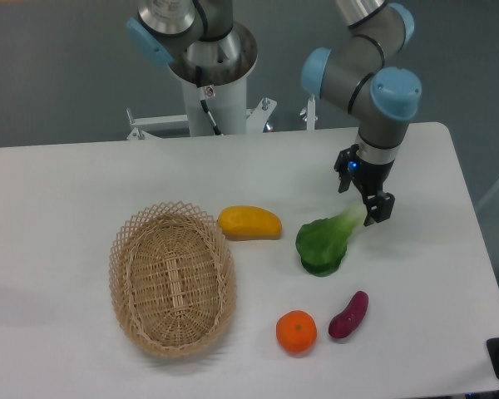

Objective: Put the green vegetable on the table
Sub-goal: 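Open the gripper and lift it up away from the bok choy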

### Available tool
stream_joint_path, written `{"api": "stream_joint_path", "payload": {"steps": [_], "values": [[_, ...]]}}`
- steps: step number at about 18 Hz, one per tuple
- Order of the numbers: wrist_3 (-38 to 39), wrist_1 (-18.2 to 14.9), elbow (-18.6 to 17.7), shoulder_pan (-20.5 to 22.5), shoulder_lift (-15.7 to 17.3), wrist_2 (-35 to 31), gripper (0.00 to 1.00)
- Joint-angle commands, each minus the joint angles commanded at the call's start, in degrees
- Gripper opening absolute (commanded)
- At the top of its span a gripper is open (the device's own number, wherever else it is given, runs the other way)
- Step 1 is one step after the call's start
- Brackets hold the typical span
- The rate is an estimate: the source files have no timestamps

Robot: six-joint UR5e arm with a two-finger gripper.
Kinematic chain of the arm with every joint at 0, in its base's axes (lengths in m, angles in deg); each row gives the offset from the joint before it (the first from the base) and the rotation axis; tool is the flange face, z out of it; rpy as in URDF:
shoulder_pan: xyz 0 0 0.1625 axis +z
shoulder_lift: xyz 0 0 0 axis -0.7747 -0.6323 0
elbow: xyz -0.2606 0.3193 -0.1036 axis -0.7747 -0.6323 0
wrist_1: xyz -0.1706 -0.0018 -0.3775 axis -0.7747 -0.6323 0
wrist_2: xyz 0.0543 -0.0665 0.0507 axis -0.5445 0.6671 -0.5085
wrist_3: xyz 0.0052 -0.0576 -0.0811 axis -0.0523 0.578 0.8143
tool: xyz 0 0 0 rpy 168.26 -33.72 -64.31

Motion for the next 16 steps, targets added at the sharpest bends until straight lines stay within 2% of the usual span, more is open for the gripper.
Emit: {"api": "stream_joint_path", "payload": {"steps": [2, 5, 9, 12, 16], "values": [[0.44, 0.00, 1.14, -0.53, 1.05, 1.75, 1.00], [3.50, -0.52, 4.82, -0.53, 2.19, 2.64, 1.00], [5.89, -4.30, 10.36, -0.53, 2.64, 2.46, 1.00], [5.89, -9.12, 14.06, -0.53, 2.99, 2.11, 1.00], [4.40, -17.30, 19.60, 0.87, 3.43, 1.85, 1.00]]}}
